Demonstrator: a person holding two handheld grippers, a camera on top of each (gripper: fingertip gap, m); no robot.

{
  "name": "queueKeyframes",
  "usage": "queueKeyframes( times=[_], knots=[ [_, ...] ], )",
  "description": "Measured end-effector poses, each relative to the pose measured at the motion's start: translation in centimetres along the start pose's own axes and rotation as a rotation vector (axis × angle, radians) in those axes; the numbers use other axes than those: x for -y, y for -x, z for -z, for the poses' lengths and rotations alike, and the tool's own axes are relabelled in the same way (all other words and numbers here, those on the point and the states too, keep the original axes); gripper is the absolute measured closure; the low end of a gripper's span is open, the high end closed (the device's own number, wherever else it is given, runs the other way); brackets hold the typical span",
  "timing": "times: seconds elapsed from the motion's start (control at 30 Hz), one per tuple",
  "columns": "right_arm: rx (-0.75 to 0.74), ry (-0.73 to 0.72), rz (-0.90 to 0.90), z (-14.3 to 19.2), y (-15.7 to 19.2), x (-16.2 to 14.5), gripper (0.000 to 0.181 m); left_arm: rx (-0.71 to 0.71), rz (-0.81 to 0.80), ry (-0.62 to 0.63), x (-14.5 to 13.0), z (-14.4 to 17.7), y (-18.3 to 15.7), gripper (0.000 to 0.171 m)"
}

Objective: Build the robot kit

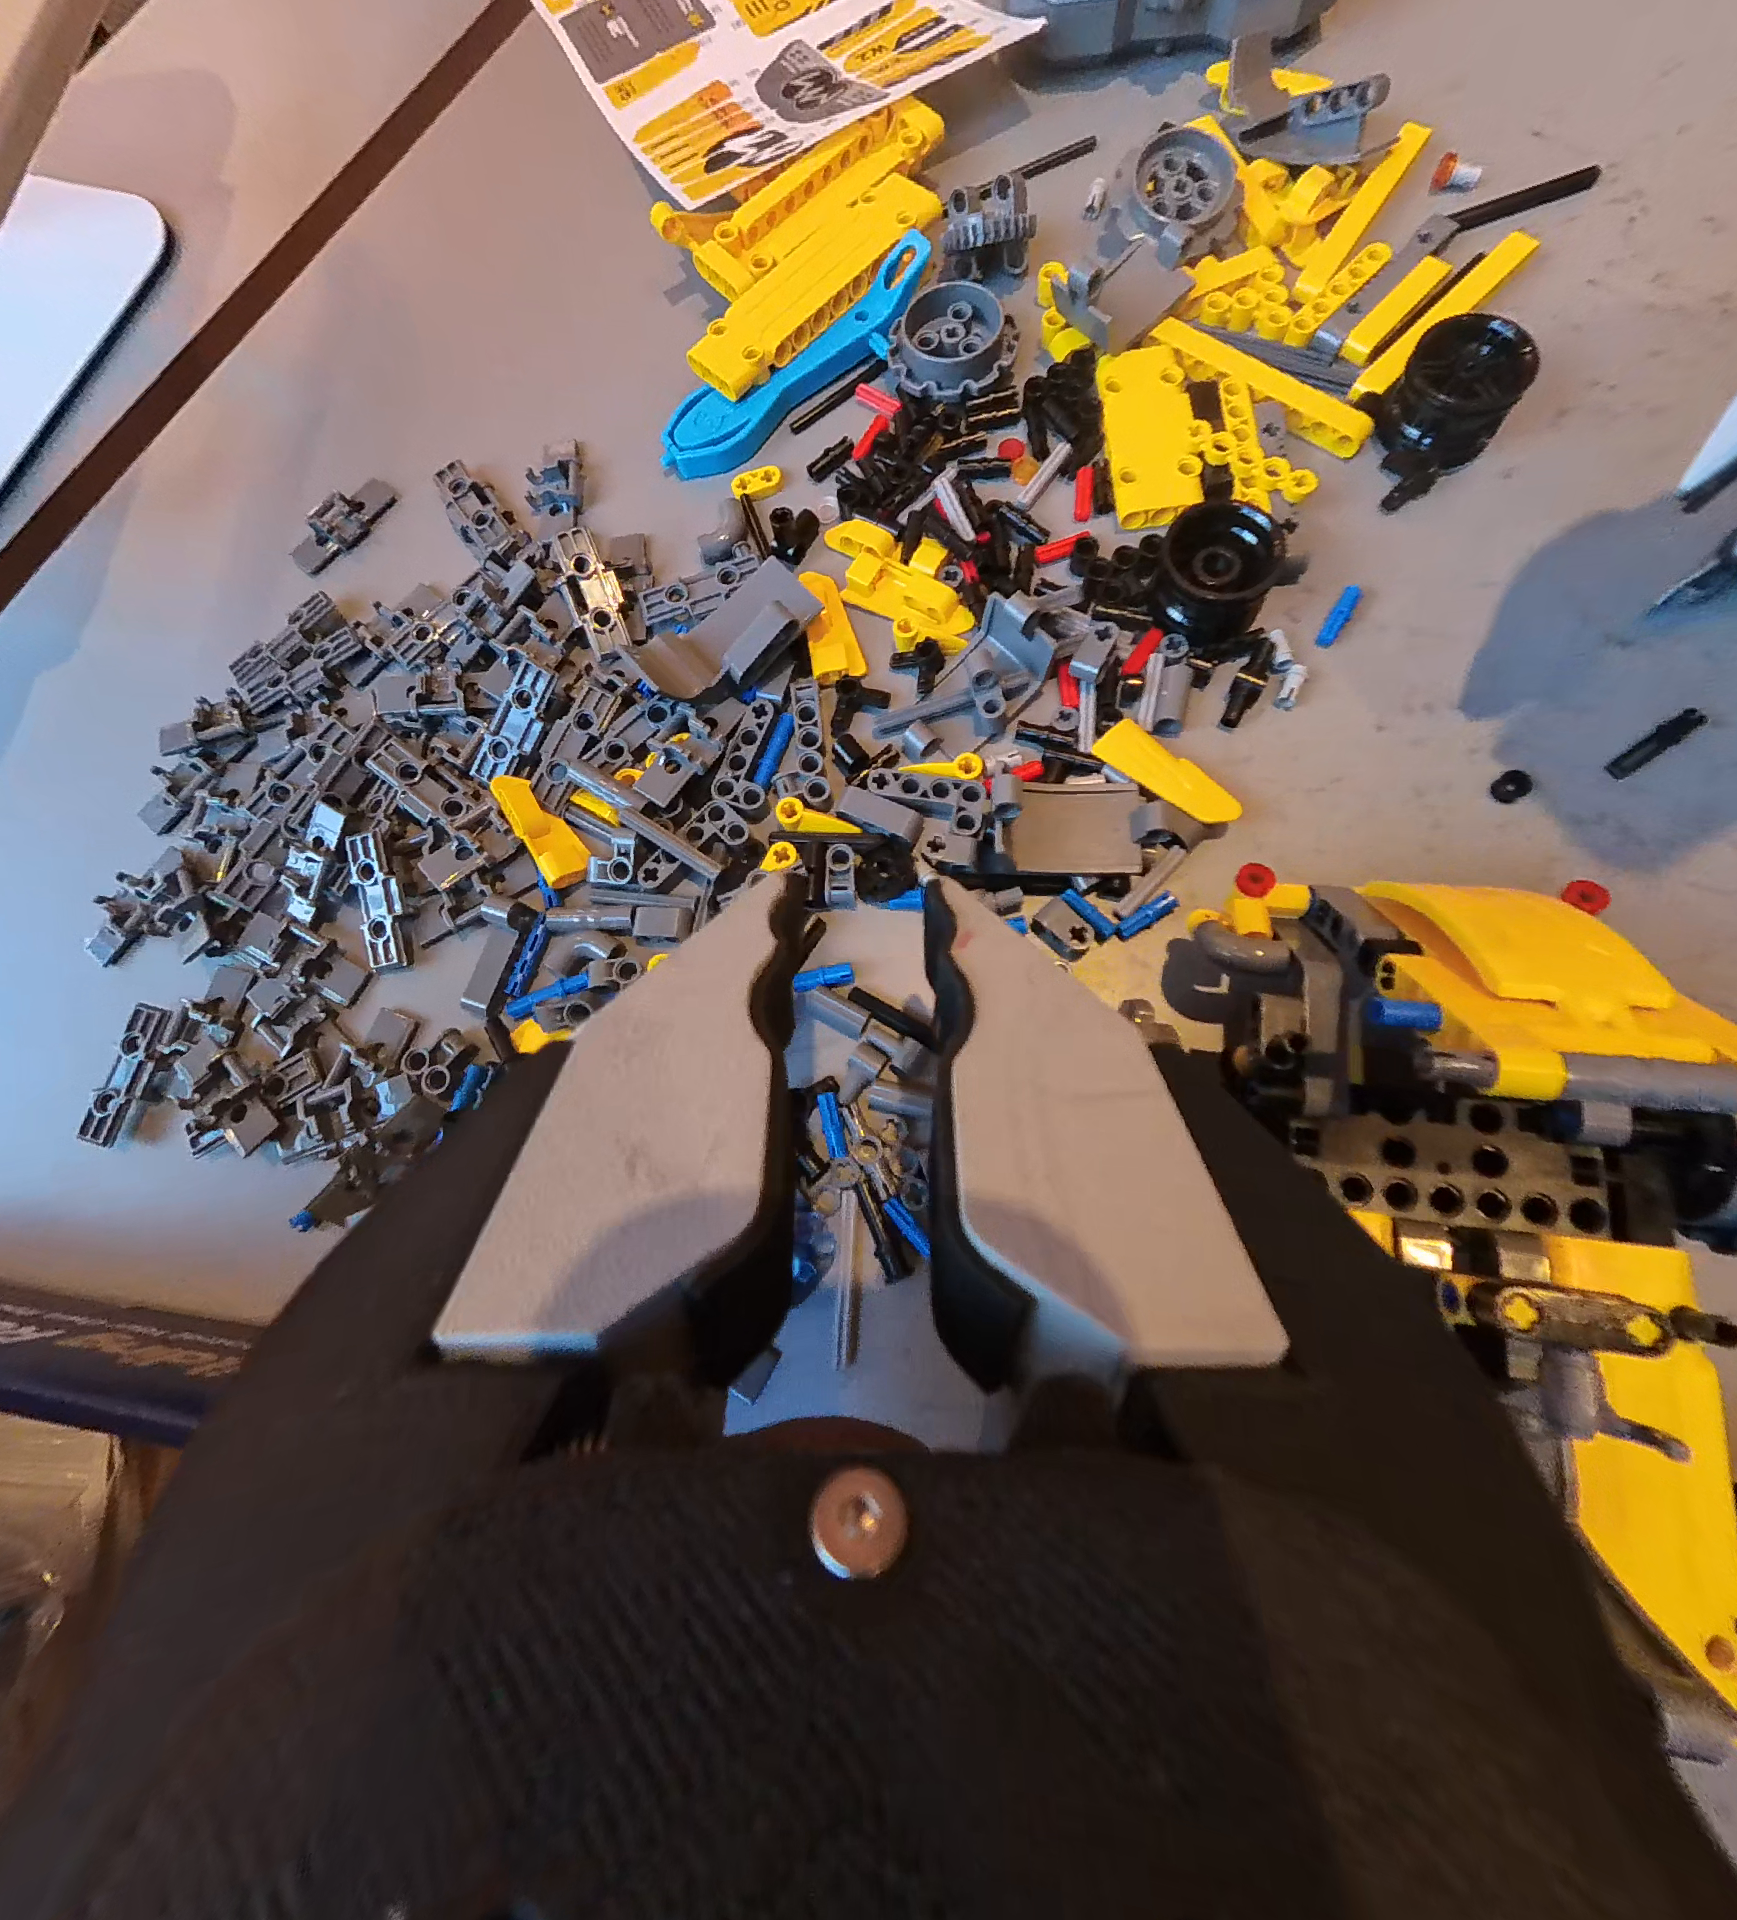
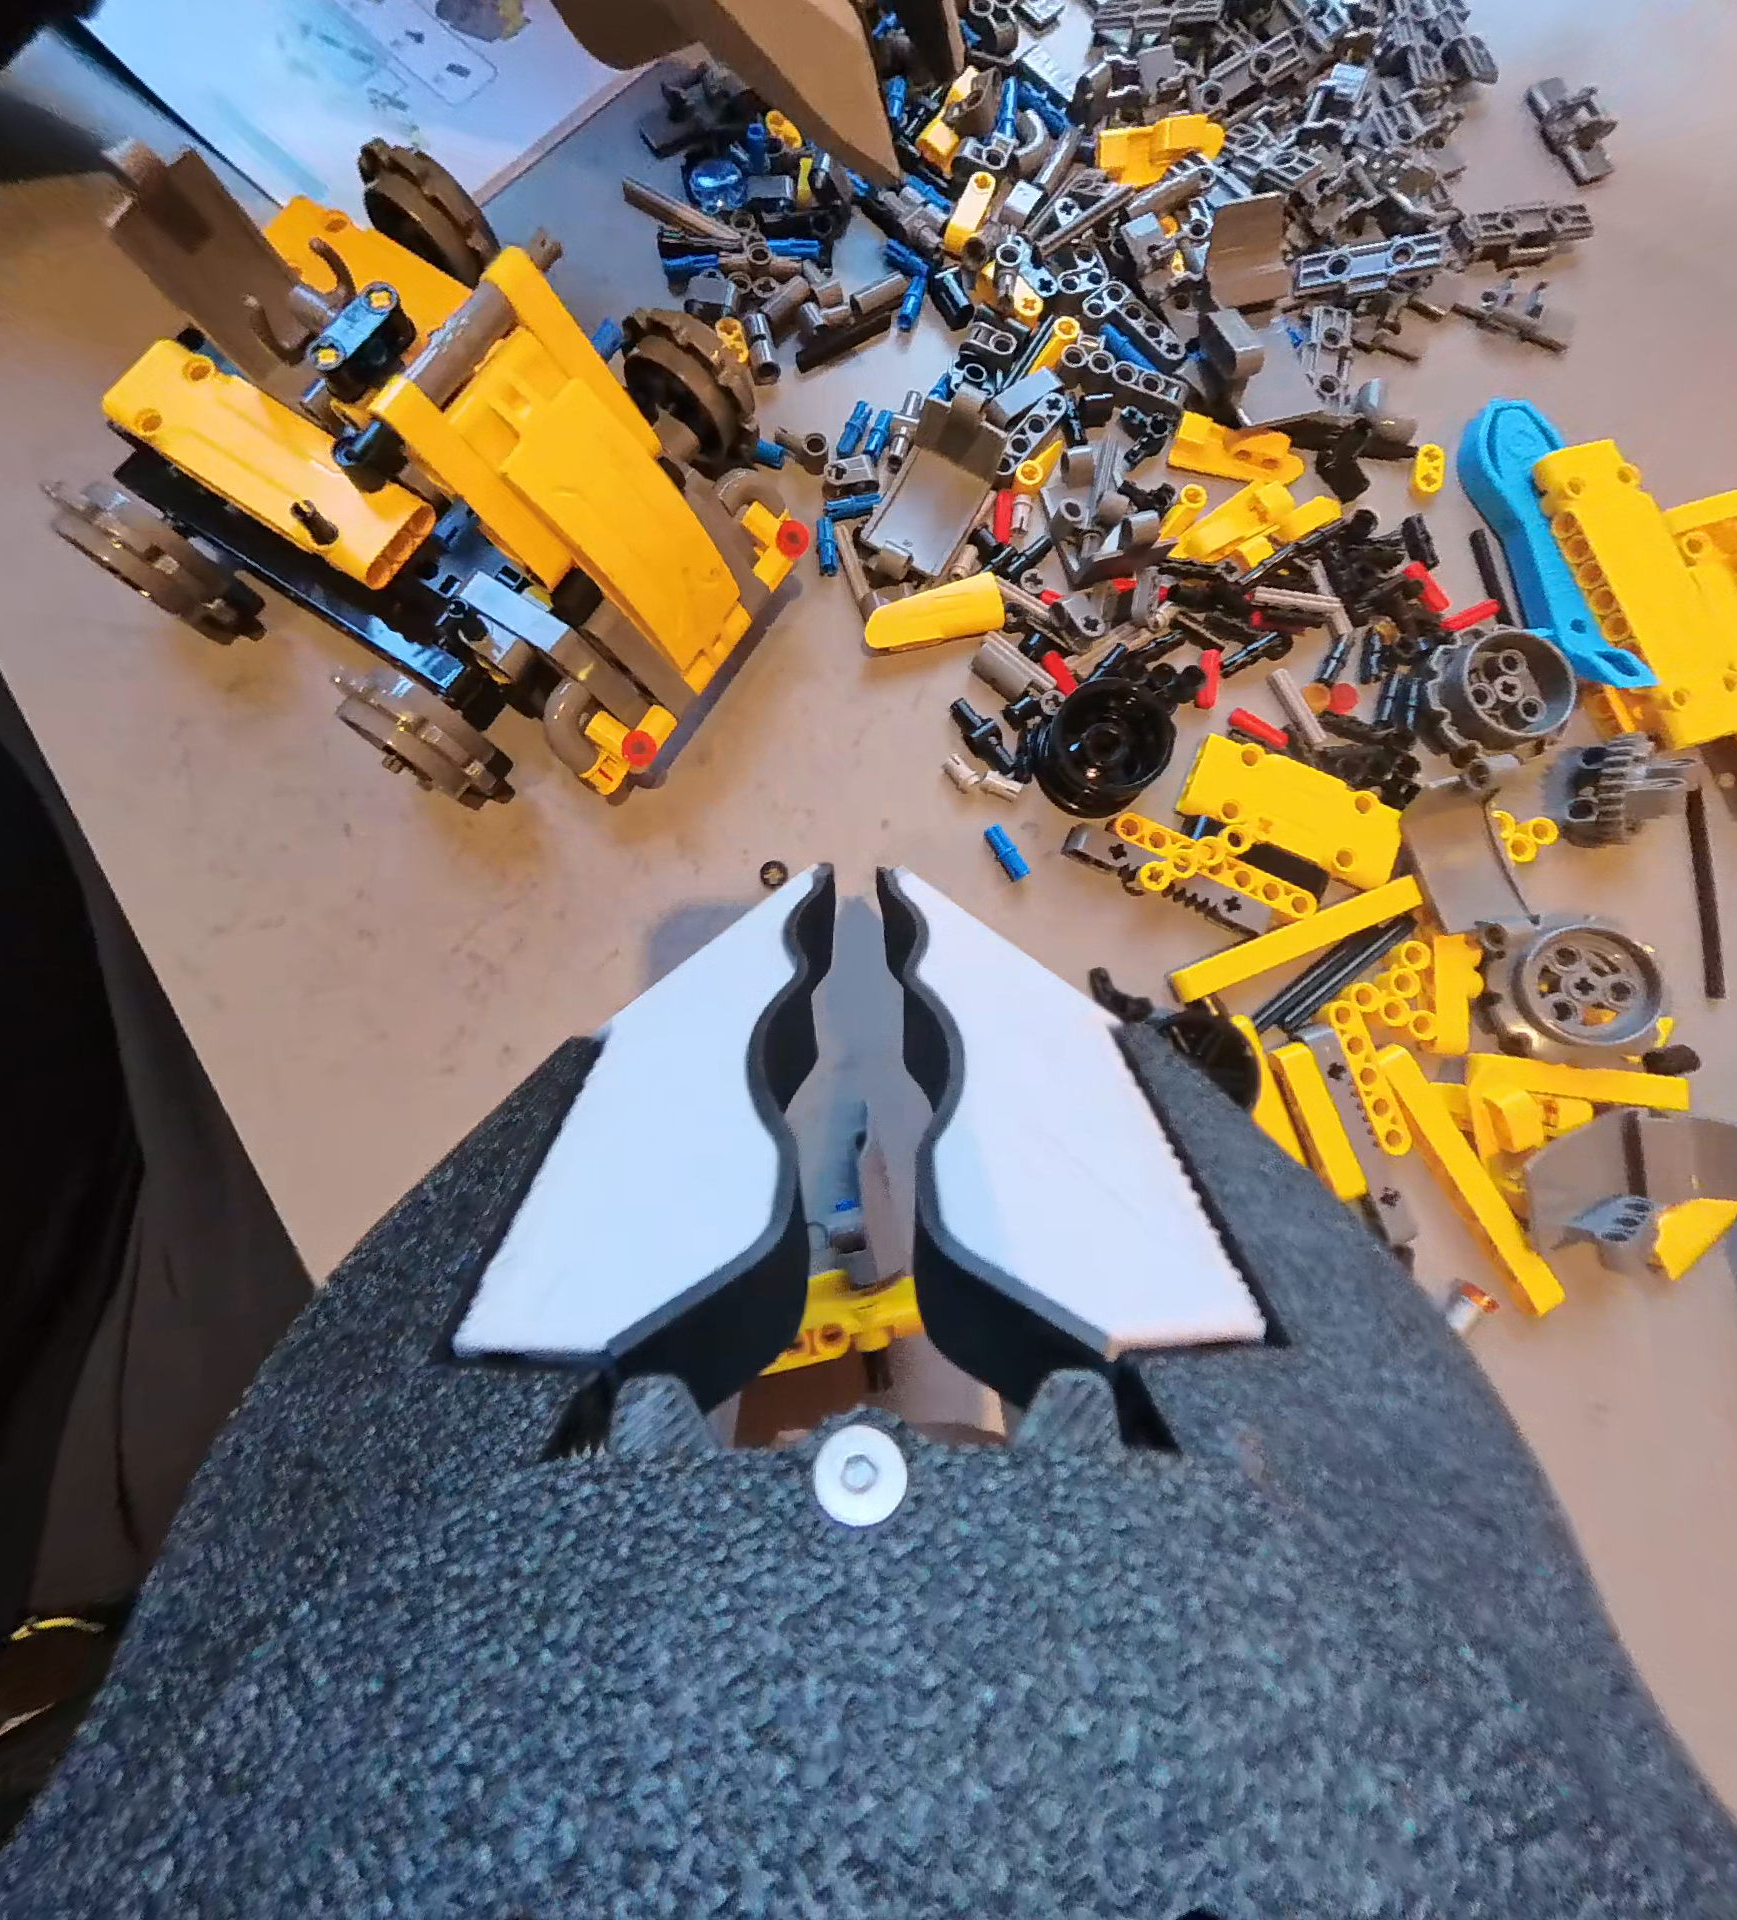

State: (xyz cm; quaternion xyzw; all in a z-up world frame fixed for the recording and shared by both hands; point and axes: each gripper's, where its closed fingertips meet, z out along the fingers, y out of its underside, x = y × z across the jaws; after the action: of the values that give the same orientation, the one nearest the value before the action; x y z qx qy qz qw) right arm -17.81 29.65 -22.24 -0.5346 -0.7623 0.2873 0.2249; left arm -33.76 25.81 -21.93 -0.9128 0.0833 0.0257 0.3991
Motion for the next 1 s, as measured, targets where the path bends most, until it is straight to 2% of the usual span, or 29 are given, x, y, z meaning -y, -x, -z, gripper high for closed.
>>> queueKeyframes(
  times=[0.23, 0.47, 0.77, 1.0],
  knots=[
    [0.036, -0.008, -0.024, -0.6, 0.3, -0.9, 0.173, 0.007, 0.008, 0.018, -0.5, -0.5, 0.3, 0.151],
    [0.007, -0.041, -0.056, -0.7, -0.5, -1.0, 0.175, 0.020, -0.004, 0.030, -0.7, -0.6, 0.3, 0.150],
    [-0.079, -0.147, -0.121, 1.7, -2.9, 0.4, 0.173, 0.020, 0.004, 0.010, -0.3, -0.2, 0.4, 0.150],
    [-0.040, -0.106, -0.129, 1.2, -2.5, -0.6, 0.173, 0.018, 0.010, 0.038, -0.9, -0.8, 0.5, 0.150]
  ],
)
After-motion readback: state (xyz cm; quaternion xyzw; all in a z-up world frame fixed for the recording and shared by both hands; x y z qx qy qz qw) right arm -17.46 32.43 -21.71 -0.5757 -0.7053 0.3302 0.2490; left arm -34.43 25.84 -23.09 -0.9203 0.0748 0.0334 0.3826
